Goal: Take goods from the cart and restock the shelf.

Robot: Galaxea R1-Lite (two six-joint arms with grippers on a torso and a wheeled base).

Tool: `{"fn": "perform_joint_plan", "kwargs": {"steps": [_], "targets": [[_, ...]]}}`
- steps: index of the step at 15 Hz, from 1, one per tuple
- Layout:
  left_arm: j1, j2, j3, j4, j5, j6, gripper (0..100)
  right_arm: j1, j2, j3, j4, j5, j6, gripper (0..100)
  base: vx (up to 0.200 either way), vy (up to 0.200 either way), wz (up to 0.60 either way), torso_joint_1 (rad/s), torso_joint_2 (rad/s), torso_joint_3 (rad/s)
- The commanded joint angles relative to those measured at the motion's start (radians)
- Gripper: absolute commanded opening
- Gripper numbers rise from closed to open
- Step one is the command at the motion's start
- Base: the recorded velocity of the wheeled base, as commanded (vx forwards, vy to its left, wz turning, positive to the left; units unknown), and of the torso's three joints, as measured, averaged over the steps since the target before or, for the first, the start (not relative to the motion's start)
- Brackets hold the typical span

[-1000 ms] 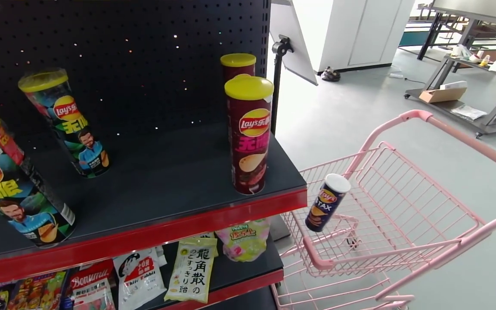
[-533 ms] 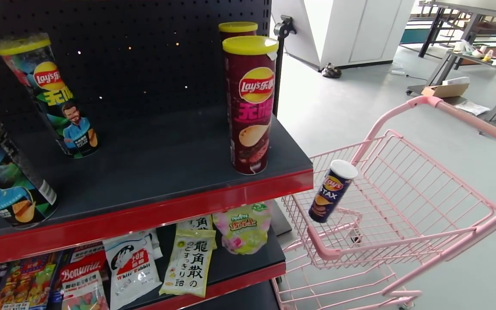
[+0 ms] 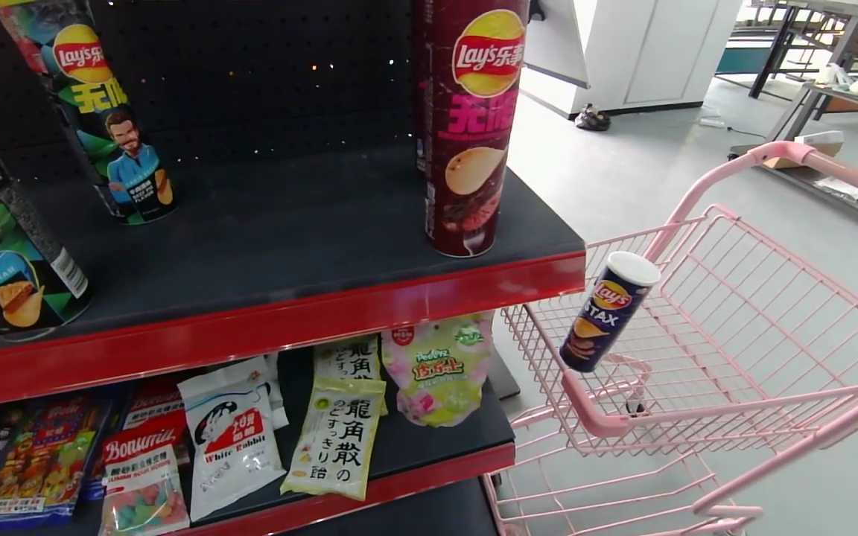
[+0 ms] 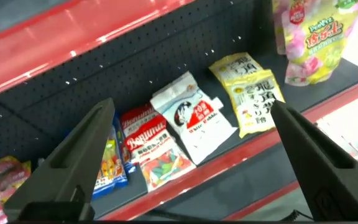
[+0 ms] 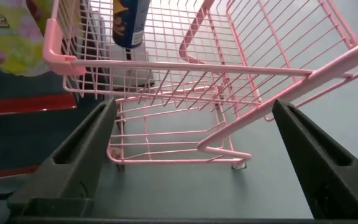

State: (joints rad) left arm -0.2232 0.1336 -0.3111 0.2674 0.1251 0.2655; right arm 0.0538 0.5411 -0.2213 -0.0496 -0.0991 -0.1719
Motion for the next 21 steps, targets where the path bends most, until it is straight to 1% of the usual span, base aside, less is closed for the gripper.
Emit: {"fn": "perform_joint_plan", "kwargs": {"steps": [1, 2, 4, 6, 7, 8, 9, 10, 12, 13, 14, 15, 16, 17, 19, 21], "targets": [[-0.001, 0.003, -0.003, -0.001, 0.001, 0.0, 100, 0.006, 0.255, -0.153, -0.032, 0.004, 0.025, 100, 0.0, 0.0, 0.0, -0.022, 0.07, 0.051], [-0.001, 0.003, -0.003, -0.001, 0.001, 0.0, 100, 0.02, 0.396, -0.225, -0.104, 0.018, 0.074, 100, 0.0, 0.0, 0.0, 0.0, 0.0, 0.0], [-0.001, 0.001, -0.008, -0.002, 0.001, 0.0, 100, 0.032, 0.562, -0.267, -0.254, 0.059, 0.111, 100, 0.0, 0.0, 0.0, 0.0, 0.0, 0.0], [-0.001, 0.003, -0.01, -0.004, 0.001, 0.0, 100, 0.037, 0.74, -0.245, -0.427, 0.062, 0.135, 100, 0.0, 0.0, 0.0, 0.0, 0.0, 0.0], [-0.001, 0.004, -0.01, -0.004, 0.001, 0.0, 100, 0.037, 0.809, -0.231, -0.486, 0.075, 0.144, 100, 0.0, 0.0, 0.0, 0.0, 0.0, 0.0], [-0.001, 0.004, -0.01, -0.004, 0.001, 0.0, 100, 0.037, 0.809, -0.231, -0.486, 0.075, 0.144, 100, 0.0, 0.0, 0.0, 0.0, 0.0, 0.0], [-0.001, 0.006, -0.011, -0.004, 0.001, -0.002, 100, 0.037, 0.918, -0.23, -0.562, 0.13, 0.16, 100, 0.0, 0.0, 0.0, 0.0, 0.0, 0.0], [-0.001, 0.008, -0.011, -0.004, 0.001, -0.002, 100, 0.038, 0.951, -0.23, -0.595, 0.164, 0.161, 100, 0.0, 0.0, 0.0, 0.0, 0.0, 0.0], [-0.001, 0.012, -0.017, -0.004, 0.002, -0.003, 100, 0.052, 0.999, -0.219, -0.602, 0.223, 0.16, 100, 0.0, 0.0, 0.0, 0.0, 0.0, 0.0], [0.001, 0.012, -0.017, -0.004, 0.002, -0.003, 100, 0.052, 1.005, -0.219, -0.602, 0.225, 0.16, 100, 0.0, 0.0, 0.0, 0.0, 0.0, 0.0], [0.001, 0.014, -0.017, -0.004, 0.002, -0.005, 100, 0.064, 1.065, -0.224, -0.632, 0.228, 0.161, 100, 0.0, 0.0, 0.0, 0.0, 0.0, 0.0], [0.001, 0.015, -0.016, -0.004, 0.004, -0.005, 100, 0.064, 1.136, -0.222, -0.713, 0.234, 0.161, 100, 0.0, 0.0, 0.0, 0.0, 0.0, 0.0], [0.001, 0.015, -0.016, -0.004, 0.005, -0.005, 100, 0.064, 1.171, -0.222, -0.756, 0.234, 0.161, 100, 0.0, 0.0, 0.0, 0.0, 0.0, 0.0], [0.001, 0.015, -0.016, -0.004, 0.007, -0.005, 100, 0.064, 1.258, -0.224, -0.889, 0.233, 0.16, 100, 0.0, 0.0, 0.0, 0.0, 0.0, 0.0], [0.001, 0.015, -0.016, -0.002, 0.01, -0.005, 100, 0.064, 1.338, -0.237, -0.989, 0.237, 0.161, 100, 0.0, 0.0, 0.0, 0.0, 0.0, 0.0], [0.001, 0.021, -0.017, -0.002, 0.011, -0.005, 100, 0.066, 1.373, -0.277, -0.989, 0.265, 0.161, 100, 0.0, 0.0, 0.0, 0.0, 0.0, 0.0]]}}
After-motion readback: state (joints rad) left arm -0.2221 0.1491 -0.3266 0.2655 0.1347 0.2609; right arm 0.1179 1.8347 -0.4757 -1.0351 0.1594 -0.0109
